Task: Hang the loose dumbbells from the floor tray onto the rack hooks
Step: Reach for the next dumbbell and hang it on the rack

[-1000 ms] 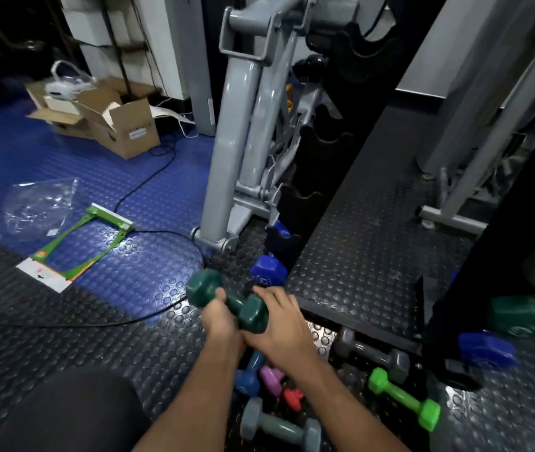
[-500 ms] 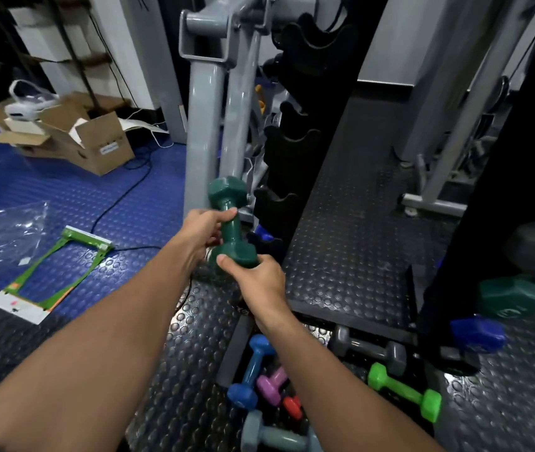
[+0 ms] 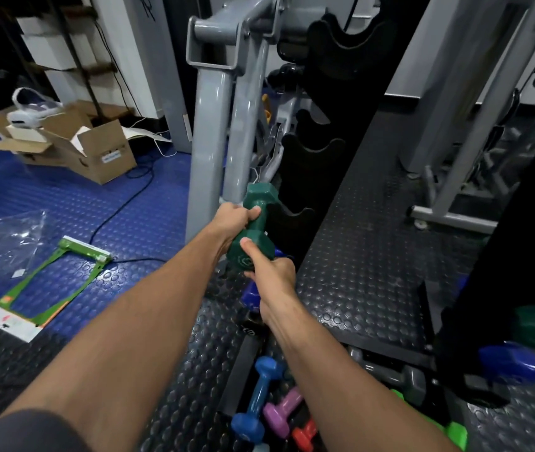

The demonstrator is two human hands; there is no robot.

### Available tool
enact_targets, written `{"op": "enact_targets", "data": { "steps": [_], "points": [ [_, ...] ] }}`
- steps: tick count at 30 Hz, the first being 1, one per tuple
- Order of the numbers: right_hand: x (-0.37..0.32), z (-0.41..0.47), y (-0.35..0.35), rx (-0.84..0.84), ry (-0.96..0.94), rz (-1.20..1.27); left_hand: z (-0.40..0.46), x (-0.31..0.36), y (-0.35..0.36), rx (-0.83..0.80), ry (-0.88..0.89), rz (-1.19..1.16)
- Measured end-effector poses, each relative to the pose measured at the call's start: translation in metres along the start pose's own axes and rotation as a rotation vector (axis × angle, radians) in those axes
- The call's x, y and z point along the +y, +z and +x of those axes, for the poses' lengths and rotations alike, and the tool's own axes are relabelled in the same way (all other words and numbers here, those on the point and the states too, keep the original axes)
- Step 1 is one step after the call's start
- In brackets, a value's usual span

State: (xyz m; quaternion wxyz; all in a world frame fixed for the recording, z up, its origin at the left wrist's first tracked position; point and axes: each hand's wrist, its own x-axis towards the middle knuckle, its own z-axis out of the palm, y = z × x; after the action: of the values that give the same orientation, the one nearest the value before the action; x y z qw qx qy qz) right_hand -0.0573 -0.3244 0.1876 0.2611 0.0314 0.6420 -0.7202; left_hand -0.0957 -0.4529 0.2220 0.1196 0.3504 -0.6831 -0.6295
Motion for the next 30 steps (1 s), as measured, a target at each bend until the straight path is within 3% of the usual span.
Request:
{"op": "enact_targets", "data": {
  "steps": [7, 16, 25, 30],
  "points": [
    [0.01, 0.005, -0.002, 0.03, 0.003, 0.075, 0.024, -0.007, 0.01, -0.044, 0.093, 0.195],
    [0.008, 0.005, -0.027, -0.019, 0.065, 0.135, 0.017, -0.007, 0.024, -0.031, 0.133, 0.225],
    [0.007, 0.007, -0.056, -0.109, 0.183, 0.317, 0.001, -0.018, 0.026, -0.124, 0.046, 0.121],
    [0.007, 0.012, -0.063, -0.187, 0.166, 0.282, -0.002, -0.026, 0.032, -0.132, 0.055, 0.031]
  ]
}}
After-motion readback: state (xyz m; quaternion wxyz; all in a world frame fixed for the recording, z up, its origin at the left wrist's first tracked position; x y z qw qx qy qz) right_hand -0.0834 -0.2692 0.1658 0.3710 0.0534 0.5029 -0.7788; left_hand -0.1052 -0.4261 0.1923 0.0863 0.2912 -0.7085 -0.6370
